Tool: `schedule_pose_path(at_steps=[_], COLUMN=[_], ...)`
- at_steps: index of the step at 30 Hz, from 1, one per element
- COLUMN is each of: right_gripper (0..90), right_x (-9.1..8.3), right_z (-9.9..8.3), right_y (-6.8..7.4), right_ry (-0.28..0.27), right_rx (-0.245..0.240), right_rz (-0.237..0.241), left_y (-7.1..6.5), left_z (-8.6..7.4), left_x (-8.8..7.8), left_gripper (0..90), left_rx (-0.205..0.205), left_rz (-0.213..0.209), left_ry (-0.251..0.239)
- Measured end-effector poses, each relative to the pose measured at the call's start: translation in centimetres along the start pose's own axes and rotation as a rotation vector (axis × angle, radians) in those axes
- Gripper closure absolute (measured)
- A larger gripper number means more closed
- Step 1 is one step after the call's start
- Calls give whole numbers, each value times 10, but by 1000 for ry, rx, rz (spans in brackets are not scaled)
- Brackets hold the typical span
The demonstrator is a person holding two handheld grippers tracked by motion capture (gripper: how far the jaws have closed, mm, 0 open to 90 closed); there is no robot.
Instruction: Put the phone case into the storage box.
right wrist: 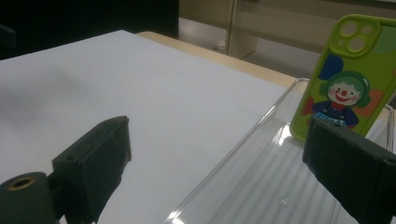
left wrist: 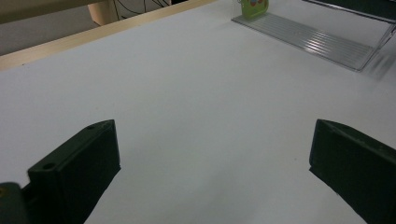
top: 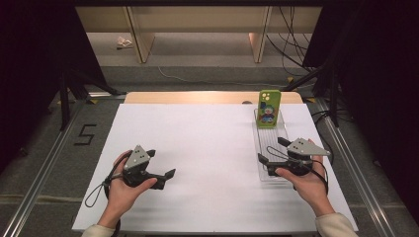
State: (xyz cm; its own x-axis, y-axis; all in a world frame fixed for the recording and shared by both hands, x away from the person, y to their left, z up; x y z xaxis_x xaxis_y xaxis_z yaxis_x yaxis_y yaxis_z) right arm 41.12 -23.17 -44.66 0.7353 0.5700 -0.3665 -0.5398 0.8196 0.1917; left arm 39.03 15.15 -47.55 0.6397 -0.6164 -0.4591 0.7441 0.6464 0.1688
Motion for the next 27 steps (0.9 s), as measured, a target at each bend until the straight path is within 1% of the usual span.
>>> schedule_pose_path(at_steps=[7,10,15,19,23,27], right_gripper=[91,91,94,94,95,95], right_x=[-7,-11,-15,-18,-21,-21], right_z=[-8,-9,-14,-17,-18,-18], right_y=[2,3,4,4,6,5], right_ry=[-13,-25,-27,-32,-37,-40], right_rx=[-6,1,1,11,11,15], right_rz=[9,18,20,18,24,19], left_y=[0,0,0,0,1,1], left_z=[0,0,0,0,0,0], left_x=[-1,-1,-1,-2,-2,-2], left_gripper=[14,14,14,14,14,14], left_rx=[-5,-7,-6,-6,-5,-6], left_rz=[0,1,1,2,2,4], left_ry=[-2,-4,-5,-6,-5,-6])
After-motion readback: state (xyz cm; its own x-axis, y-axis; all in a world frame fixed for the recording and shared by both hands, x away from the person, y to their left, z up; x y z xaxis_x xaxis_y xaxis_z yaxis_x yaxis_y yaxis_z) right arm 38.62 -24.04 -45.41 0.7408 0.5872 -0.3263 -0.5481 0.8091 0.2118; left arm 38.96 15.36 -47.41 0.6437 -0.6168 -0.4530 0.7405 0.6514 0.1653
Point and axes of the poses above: each handheld gripper's, and its own axes: x roughly forward along the jaws, z roughly out of its top, y roughly to its left, the point moved 6 cm from there along x, roughly forward along the jaws, and after that the axes turned 14 degrees about x, right-handed, at the moved point
